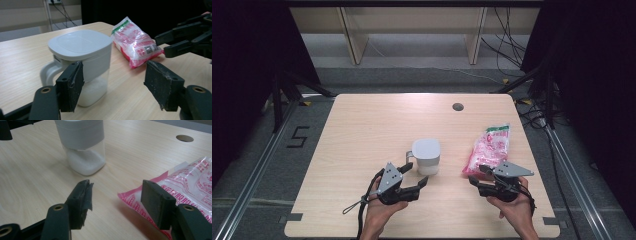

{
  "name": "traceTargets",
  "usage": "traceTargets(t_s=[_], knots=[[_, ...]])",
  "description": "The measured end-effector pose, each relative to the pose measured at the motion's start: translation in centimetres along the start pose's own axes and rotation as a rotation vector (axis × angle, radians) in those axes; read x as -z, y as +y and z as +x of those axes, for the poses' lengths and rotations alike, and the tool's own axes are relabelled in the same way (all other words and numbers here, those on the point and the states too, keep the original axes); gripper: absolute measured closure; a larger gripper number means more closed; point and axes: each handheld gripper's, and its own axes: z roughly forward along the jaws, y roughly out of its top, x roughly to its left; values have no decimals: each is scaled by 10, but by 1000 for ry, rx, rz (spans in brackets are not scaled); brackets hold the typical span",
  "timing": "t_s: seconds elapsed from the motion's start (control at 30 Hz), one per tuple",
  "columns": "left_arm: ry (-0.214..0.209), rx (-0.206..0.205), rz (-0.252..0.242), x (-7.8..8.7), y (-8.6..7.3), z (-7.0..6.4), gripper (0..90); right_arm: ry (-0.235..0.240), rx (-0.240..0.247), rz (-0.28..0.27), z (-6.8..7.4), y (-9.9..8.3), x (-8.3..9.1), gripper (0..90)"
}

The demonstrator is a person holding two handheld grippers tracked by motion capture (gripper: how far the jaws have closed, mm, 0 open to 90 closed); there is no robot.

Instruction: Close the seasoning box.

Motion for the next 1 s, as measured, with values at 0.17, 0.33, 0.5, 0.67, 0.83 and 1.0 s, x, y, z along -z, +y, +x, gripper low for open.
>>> traceTargets(t_s=[0.17, 0.33, 0.5, 0.67, 0.83, 1.0], knots=[[23, -8, 5, 1, -6, -2, 296, 28, -5, 23, 3, -3, -1, 400], [21, 8, 7, 2, -13, -5, 282, 39, -3, 23, 5, -6, -2, 363], [36, 21, 4, 3, -21, -8, 276, 25, 13, 7, 4, -6, -1, 349], [30, 42, -2, 1, -27, -12, 272, 48, 8, 23, 7, -7, -2, 348], [29, 13, 13, 2, -30, -14, 263, 42, 35, 30, 9, -9, -2, 346], [44, 50, 15, 4, -39, -23, 260, 63, 31, 39, 12, -10, -3, 346]])
